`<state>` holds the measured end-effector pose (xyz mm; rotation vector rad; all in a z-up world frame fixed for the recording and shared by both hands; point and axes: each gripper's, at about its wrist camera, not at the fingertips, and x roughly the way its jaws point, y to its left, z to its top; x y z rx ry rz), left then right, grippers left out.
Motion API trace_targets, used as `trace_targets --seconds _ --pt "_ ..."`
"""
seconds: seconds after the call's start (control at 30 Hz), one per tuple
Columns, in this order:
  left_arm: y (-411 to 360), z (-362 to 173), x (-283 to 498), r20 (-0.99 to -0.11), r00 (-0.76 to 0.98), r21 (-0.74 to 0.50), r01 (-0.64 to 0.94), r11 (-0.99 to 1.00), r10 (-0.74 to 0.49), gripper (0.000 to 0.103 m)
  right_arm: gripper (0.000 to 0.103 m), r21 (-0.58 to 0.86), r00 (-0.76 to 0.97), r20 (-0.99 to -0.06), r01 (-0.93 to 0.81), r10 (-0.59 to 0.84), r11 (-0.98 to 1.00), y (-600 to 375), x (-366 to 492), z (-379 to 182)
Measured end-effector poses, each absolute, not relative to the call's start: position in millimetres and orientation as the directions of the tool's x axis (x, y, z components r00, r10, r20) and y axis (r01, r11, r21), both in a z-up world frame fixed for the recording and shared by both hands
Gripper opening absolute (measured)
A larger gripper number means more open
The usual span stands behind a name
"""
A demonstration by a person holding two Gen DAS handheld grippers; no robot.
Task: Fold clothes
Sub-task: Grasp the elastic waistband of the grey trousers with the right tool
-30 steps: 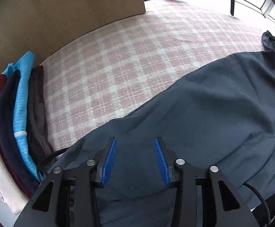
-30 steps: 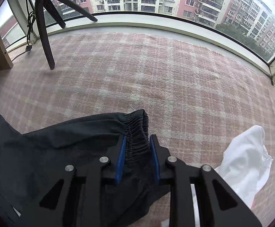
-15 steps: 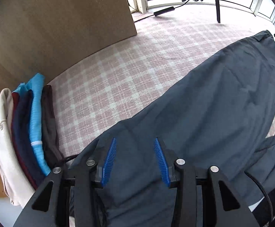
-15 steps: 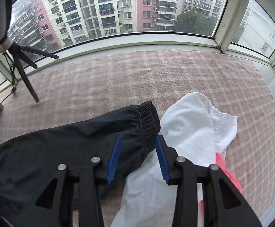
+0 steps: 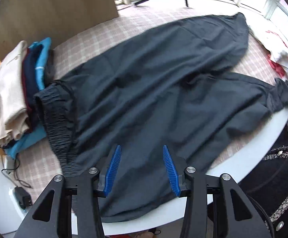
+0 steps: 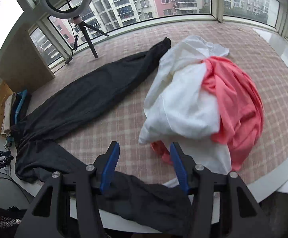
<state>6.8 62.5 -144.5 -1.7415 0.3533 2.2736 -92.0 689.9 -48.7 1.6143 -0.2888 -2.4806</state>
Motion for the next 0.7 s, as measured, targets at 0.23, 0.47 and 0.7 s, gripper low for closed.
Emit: trace_targets --seconds 0.23,0.47,0.7 --pt "154 -177 13 -0.973 -0.157 -0.026 -0.647 -0.762 0.167 0.043 0.052 0.11 -0.242 -0.969 -0.211 -0.057 -0.971 727 -30 -118" --pt "208 -196 18 -0.983 -0.071 -0.051 -0.783 -0.619 0.172 0.043 0.052 0.079 -0.225 -0.973 -0.094 -0.056 -0.992 718 -48 -139" --pt "232 -208 12 -0.981 -0.026 -0.096 -0.798 -0.595 0.193 0.043 0.052 -0.014 -0.1 -0.995 0.046 0.01 -0.999 692 -76 -173"
